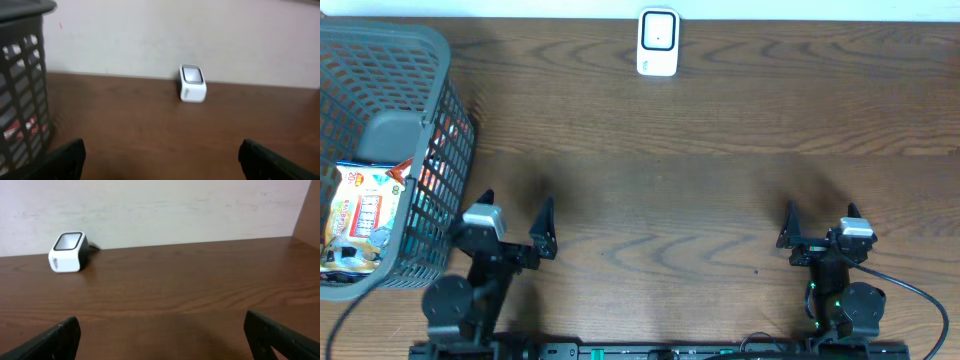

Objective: Scan the item barcode
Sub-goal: 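Reach the left gripper into the grey basket toward the items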

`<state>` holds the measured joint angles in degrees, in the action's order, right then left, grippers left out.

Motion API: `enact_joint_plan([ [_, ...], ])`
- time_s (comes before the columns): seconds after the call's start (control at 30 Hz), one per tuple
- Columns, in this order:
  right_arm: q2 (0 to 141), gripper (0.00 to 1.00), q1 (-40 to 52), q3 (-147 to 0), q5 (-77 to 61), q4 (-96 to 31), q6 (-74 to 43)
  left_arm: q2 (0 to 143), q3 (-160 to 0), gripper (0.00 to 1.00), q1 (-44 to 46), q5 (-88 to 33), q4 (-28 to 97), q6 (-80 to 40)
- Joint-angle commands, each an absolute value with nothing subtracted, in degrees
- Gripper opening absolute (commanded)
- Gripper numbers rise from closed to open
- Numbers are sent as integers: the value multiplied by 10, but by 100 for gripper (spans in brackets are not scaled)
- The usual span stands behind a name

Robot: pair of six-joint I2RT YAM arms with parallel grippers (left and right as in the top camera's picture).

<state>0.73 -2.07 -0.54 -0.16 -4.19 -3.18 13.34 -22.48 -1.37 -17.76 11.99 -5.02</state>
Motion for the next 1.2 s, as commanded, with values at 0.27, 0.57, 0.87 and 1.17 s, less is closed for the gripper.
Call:
enact_joint_plan([
  [0.27, 5, 99, -19, -3, 5, -43, -25, 358, -609, 98, -11, -211, 314, -63],
  [0.57, 5, 99, -19, -3, 5, -43, -25, 386, -647, 98, -12, -263, 396, -63],
  [0.87, 5, 99, -19, -3, 5, -43, -25, 478, -759, 98, -24, 6, 410, -268],
  [1.17, 5, 99, -19, -3, 5, -43, -25, 707, -1034, 98, -136, 37, 618, -388],
])
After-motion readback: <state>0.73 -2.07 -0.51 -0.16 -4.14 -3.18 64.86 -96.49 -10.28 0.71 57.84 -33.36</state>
